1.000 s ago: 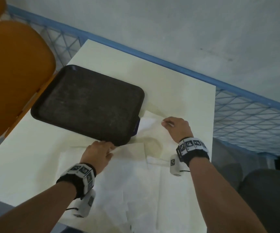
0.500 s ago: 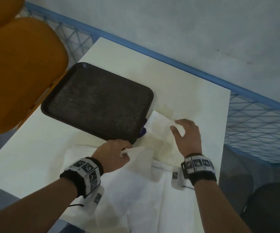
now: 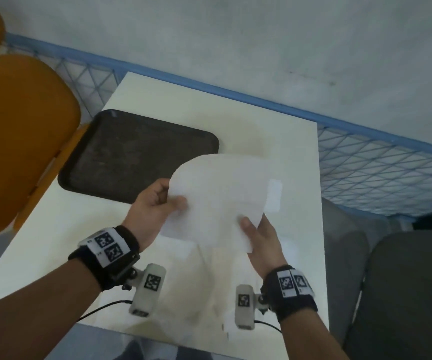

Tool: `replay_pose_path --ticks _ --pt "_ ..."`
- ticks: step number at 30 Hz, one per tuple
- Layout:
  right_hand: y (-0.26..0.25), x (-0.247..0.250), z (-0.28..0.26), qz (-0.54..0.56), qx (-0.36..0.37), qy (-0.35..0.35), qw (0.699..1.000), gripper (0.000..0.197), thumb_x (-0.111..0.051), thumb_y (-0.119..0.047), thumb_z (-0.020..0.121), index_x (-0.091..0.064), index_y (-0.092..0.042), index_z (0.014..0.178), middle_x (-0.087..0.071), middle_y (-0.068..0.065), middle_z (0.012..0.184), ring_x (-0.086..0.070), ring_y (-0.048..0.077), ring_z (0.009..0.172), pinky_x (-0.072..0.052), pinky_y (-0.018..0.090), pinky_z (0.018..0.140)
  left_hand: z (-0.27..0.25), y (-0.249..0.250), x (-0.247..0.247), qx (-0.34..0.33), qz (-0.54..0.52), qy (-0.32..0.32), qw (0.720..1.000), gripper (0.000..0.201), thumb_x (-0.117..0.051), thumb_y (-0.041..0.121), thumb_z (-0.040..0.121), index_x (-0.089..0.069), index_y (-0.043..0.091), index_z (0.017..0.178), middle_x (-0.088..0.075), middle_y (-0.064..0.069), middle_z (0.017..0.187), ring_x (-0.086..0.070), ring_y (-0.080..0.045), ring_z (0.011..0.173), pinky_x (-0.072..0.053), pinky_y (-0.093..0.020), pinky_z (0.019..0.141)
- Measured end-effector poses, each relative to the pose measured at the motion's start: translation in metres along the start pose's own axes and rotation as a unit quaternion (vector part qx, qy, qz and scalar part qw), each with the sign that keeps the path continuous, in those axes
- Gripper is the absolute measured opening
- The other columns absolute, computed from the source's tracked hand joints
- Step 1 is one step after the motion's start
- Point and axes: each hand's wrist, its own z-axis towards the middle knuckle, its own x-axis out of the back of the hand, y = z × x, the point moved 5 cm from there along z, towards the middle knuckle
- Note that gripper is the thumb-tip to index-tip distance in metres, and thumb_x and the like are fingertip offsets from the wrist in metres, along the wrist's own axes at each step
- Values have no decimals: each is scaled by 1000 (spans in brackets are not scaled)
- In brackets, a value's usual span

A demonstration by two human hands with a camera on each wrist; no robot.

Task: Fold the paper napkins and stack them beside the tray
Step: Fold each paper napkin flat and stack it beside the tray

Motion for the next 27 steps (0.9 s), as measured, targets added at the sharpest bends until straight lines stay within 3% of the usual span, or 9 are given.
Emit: replay_pose_path --ticks 3,5,8,11,17,20,22,25,27 --pt "-17 -17 -5 64 17 26 997 26 -74 -21 92 -69 -14 116 -74 13 116 -68 39 111 -54 56 97 -8 -5 12 32 -34 -53 997 33 -63 4 91 -63 18 120 -72 -4 117 -68 -28 108 -57 -44 84" --pt "-20 -22 -10 46 23 39 998 22 -75 -19 89 -72 -15 110 -74 16 112 -68 43 106 -53 62 96 -15 -3 18 45 -37 -64 996 27 -60 15 95 -66 21 121 -72 -1 116 -69 -22 105 -57 -41 83" --pt "-27 -32 -21 54 14 29 998 28 -71 -22 92 -69 -17 120 -74 9 118 -70 33 109 -55 54 96 -21 -1 30 40 23 -64 997 21 -61 18 96 -70 16 115 -74 -4 108 -70 -24 97 -59 -37 74" --pt "-38 -36 -28 34 28 54 998 35 -73 -21 91 -66 -22 125 -76 5 112 -73 27 101 -61 45 85 -28 4 36 37 86 -109 990 21 -61 17 96 -70 18 116 -75 -3 109 -72 -21 96 -60 -39 76" --pt "-37 -32 -40 33 72 71 994 17 -68 0 91 -74 -8 105 -76 11 110 -71 34 103 -58 41 87 -38 22 48 -7 117 -144 983 22 -62 8 95 -71 14 113 -75 -6 106 -72 -21 94 -60 -32 73" --pt "-34 -29 -51 82 79 66 991 33 -51 21 85 -71 -4 75 -73 15 107 -67 32 98 -54 38 82 -40 28 52 -43 156 -142 977 23 -63 0 91 -74 12 109 -75 -8 104 -72 -22 92 -61 -31 74" --pt "-32 -27 -58 123 55 66 989 34 -47 16 84 -68 -5 68 -72 16 112 -65 34 99 -48 45 87 -42 29 53 -73 202 -149 965 23 -64 -2 89 -76 12 102 -75 -6 100 -72 -18 90 -61 -31 77" --pt "-24 -26 -69 191 5 63 979 17 -52 -3 90 -66 -7 82 -71 15 114 -64 31 100 -45 45 88 -44 27 50 -105 244 -163 950 36 -59 -6 90 -77 24 90 -74 13 93 -67 -1 85 -54 -17 72" --pt "-17 -23 -75 170 15 80 982 11 -59 -1 94 -65 -10 90 -71 13 108 -64 28 96 -48 40 86 -46 22 48 -107 263 -172 943 37 -57 -4 92 -78 27 94 -74 18 93 -68 -2 87 -53 -17 73"
